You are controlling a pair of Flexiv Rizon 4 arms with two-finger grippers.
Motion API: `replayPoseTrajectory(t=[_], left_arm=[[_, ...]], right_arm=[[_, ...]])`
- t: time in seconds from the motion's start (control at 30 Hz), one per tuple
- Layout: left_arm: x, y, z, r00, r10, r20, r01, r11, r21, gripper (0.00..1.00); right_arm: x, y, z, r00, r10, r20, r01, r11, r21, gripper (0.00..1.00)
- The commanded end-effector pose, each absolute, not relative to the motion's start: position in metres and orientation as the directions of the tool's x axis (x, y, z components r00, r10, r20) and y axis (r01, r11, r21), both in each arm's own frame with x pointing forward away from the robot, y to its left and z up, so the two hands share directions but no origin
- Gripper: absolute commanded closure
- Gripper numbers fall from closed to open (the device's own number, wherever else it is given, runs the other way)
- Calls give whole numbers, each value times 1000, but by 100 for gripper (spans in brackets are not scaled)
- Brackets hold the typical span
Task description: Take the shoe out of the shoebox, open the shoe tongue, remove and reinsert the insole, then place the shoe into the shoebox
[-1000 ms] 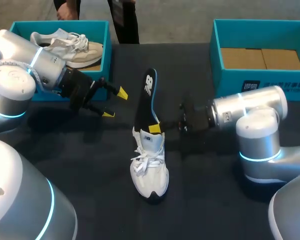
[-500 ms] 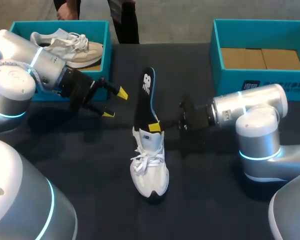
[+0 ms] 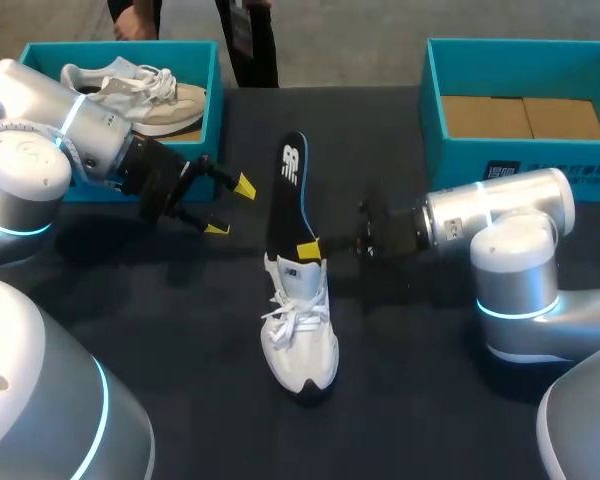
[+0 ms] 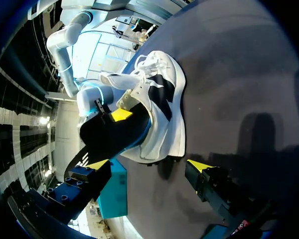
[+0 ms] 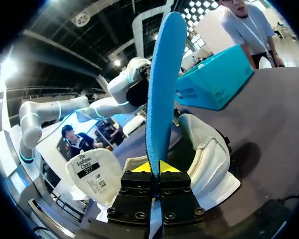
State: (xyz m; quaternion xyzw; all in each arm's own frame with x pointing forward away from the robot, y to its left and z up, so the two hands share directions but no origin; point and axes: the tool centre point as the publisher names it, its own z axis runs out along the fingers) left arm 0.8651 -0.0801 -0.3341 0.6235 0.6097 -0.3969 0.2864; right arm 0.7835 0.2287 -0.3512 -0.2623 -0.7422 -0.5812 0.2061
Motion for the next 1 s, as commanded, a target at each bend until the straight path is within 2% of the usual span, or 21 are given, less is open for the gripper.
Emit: replayPoseTrajectory(t=[0.03, 0.1, 0.27, 0.33, 0.6, 1.0], left_arm=[[864, -80, -334, -57, 533, -844, 988, -90, -124, 0], [864, -80, -334, -57, 533, -844, 988, -90, -124, 0], [864, -80, -334, -57, 533, -844, 988, -90, -124, 0], [864, -80, -334, -57, 533, -844, 988, -90, -124, 0], [864, -80, -334, -57, 533, -844, 988, -90, -124, 0], [864, -80, -334, -57, 533, -844, 988, -90, -124, 0]], right_arm=[[784, 230, -352, -779, 158, 607, 627, 175, 760, 90], [785, 229, -352, -780, 160, 605, 625, 169, 762, 79], [785, 227, -350, -782, 164, 601, 623, 165, 765, 76], [786, 227, -348, -784, 166, 598, 620, 164, 767, 69], [792, 228, -341, -791, 169, 588, 611, 160, 776, 68], [808, 236, -325, -807, 165, 566, 589, 174, 789, 71]])
